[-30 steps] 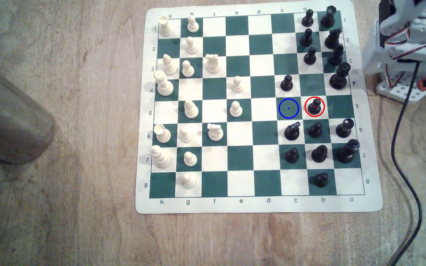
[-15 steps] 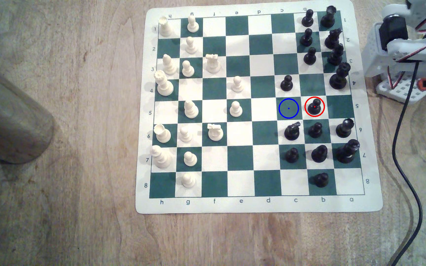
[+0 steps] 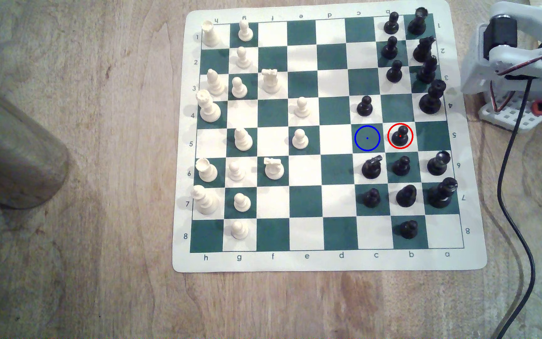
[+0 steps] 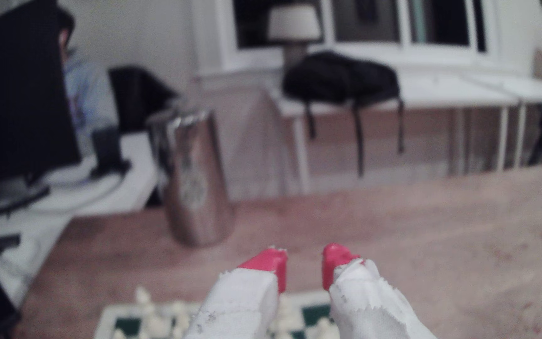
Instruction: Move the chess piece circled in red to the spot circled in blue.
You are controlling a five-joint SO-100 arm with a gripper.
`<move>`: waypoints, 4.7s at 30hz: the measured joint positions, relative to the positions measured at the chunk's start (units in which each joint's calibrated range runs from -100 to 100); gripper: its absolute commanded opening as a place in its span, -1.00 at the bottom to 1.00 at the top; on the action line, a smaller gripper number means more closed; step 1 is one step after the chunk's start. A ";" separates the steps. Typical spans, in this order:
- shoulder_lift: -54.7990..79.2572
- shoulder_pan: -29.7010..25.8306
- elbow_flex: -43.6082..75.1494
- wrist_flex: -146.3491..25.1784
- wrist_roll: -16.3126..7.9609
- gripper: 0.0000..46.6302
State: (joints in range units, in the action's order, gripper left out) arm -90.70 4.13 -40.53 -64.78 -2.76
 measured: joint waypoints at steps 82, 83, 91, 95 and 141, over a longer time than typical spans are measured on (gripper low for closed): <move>37.96 -25.59 -32.26 3.35 -0.98 -0.45; 38.04 -25.59 -32.26 3.35 -0.98 -0.44; 39.80 -26.18 -33.26 5.02 -0.98 -0.45; 40.64 -26.18 -33.35 6.45 -0.98 -0.45; 51.95 -23.08 -13.65 4.14 -1.66 -0.99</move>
State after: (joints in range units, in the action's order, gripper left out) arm -38.75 -18.95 -54.18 -60.64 -4.42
